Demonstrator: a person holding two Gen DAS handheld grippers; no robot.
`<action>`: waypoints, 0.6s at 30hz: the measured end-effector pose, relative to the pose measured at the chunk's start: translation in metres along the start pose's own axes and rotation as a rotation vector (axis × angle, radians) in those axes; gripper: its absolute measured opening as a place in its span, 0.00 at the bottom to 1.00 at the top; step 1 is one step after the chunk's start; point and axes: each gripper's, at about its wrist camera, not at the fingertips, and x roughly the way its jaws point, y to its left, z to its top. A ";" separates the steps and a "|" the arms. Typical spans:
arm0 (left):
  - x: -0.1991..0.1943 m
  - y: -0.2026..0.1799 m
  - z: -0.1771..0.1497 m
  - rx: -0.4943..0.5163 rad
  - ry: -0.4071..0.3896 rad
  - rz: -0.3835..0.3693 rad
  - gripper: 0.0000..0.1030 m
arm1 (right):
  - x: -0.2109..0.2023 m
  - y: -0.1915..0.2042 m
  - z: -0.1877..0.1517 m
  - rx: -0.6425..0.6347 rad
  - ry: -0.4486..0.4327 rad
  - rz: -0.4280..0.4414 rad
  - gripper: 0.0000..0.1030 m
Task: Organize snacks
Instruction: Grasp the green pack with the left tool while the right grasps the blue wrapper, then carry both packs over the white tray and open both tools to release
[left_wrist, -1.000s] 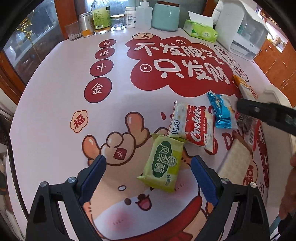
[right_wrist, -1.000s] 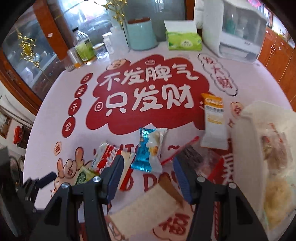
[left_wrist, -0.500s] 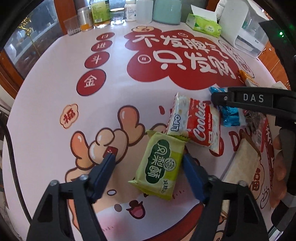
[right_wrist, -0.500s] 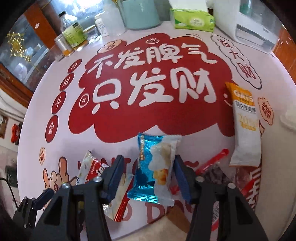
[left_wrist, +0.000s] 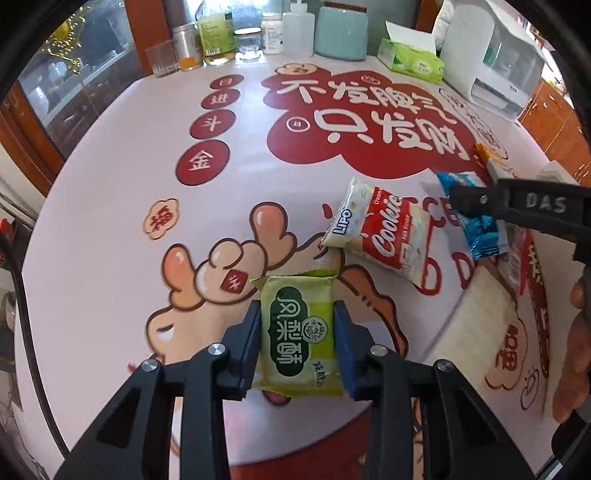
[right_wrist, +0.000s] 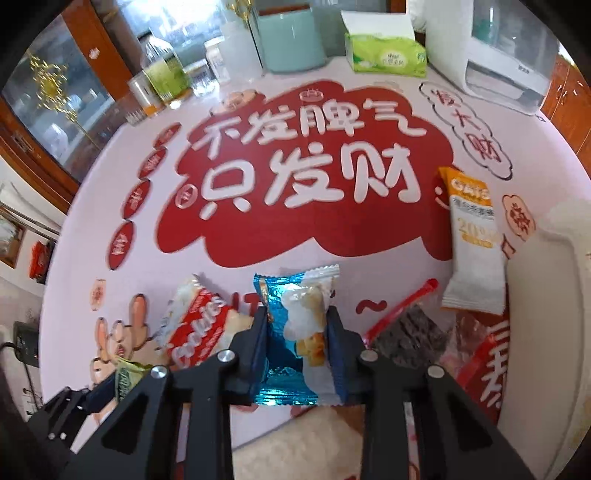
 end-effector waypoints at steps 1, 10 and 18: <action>-0.010 -0.001 -0.001 0.004 -0.014 0.001 0.34 | -0.008 0.000 -0.001 0.001 -0.014 0.013 0.29; -0.094 -0.052 0.007 0.067 -0.159 -0.078 0.34 | -0.109 -0.017 -0.023 0.008 -0.169 0.128 0.29; -0.161 -0.136 0.021 0.136 -0.251 -0.182 0.34 | -0.213 -0.074 -0.050 -0.009 -0.283 0.064 0.29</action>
